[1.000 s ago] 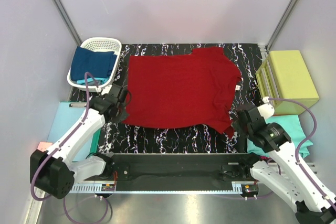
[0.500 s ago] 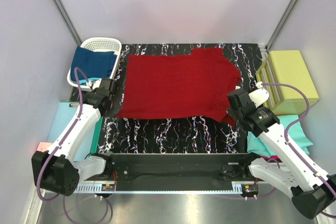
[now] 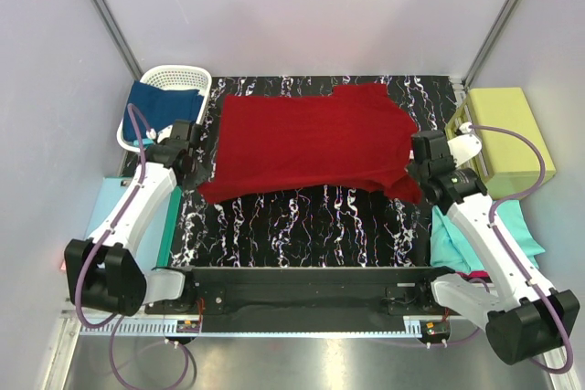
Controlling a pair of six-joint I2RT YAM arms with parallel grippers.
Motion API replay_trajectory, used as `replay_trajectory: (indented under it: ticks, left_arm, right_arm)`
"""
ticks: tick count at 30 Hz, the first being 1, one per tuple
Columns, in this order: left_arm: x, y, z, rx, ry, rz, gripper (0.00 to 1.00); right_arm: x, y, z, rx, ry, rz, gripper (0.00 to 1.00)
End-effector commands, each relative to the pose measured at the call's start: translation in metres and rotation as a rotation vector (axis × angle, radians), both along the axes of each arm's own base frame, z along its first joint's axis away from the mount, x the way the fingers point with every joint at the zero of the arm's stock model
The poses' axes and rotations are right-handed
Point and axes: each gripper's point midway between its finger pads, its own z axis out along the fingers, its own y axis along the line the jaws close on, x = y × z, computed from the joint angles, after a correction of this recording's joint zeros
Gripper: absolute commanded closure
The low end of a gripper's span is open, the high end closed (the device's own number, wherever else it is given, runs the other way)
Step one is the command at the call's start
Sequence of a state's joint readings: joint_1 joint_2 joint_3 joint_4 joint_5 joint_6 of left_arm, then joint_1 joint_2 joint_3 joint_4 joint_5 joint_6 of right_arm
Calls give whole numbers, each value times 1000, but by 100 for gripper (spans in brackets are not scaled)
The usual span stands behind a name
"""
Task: Fold and stack the t-shirts
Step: Fold the flattened tshirt in 1/3 of the way
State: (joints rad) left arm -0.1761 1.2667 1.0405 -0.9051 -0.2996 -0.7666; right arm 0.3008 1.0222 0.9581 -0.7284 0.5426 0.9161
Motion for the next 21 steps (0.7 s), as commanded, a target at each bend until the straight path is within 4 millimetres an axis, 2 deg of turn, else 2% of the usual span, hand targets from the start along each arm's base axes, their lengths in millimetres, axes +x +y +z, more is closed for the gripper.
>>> replay_trajectory:
  ticks: [1,14,21]
  left_arm:
    - [24,8,18,29,-77,24,100]
    - [54,8,-2,51,-42,42,100]
    - [71,3,-15,40,-27,51,100]
  right_arm:
    - [19,-12,35,-25,-104,-10,100]
    - [44,-14,9,-40,-42,-4,100]
    - [54,-10,-15,-40,7,10,100]
